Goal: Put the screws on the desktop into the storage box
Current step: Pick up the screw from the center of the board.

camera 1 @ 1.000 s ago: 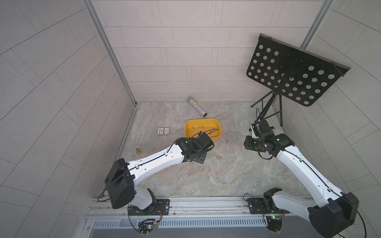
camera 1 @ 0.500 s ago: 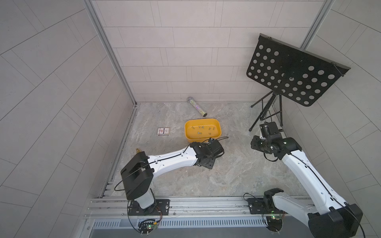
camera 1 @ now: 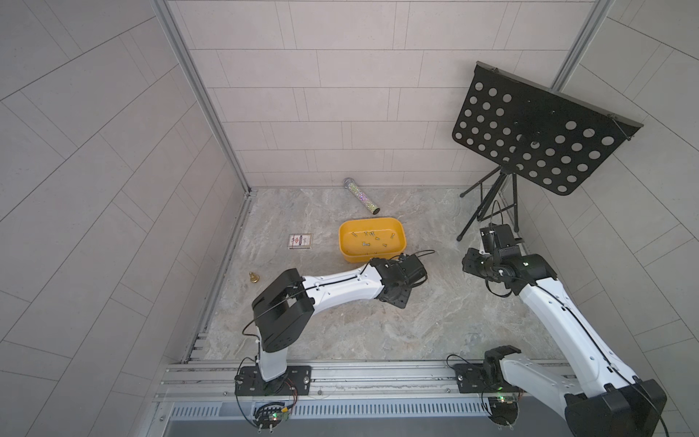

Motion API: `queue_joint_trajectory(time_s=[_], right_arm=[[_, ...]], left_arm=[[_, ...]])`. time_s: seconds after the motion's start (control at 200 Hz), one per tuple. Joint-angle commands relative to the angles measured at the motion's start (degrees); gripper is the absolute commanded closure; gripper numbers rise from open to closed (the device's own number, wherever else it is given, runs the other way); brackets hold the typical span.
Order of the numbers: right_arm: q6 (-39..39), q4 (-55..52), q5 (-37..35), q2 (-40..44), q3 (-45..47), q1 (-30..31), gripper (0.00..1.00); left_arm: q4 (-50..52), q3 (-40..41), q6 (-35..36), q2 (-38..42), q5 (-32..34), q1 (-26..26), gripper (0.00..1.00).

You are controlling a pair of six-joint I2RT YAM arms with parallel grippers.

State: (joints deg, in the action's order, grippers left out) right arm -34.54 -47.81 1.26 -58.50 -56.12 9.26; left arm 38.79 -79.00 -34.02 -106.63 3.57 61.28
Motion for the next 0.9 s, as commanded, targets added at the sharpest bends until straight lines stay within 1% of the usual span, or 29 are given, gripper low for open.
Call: queue_joint_trajectory(time_s=[0.0,0.395,0.585,0.895], right_arm=[[0.04,-0.07,0.17,0.67,0.62,-0.29,0.57],[0.26,0.70,1.29,0.31,1.12,-0.66,0.57],[0.34,0.88,1.65,0.13,1.02,-0.84,0.56],[0.21,1.23,2.11,0.12,1.36,-0.98,0.57]], left_arm=[[0.09,-2.69,1.22,-2.52,-0.36,0.34,0.51],[1.03,-8.04,2.81,-9.04,-1.81,0.32,0.51],[-0.46,-9.35,2.96,-11.37,-4.25,0.25,0.53],[1.02,-12.93,3.96,-15.93,-4.05,-0.14,0.53]])
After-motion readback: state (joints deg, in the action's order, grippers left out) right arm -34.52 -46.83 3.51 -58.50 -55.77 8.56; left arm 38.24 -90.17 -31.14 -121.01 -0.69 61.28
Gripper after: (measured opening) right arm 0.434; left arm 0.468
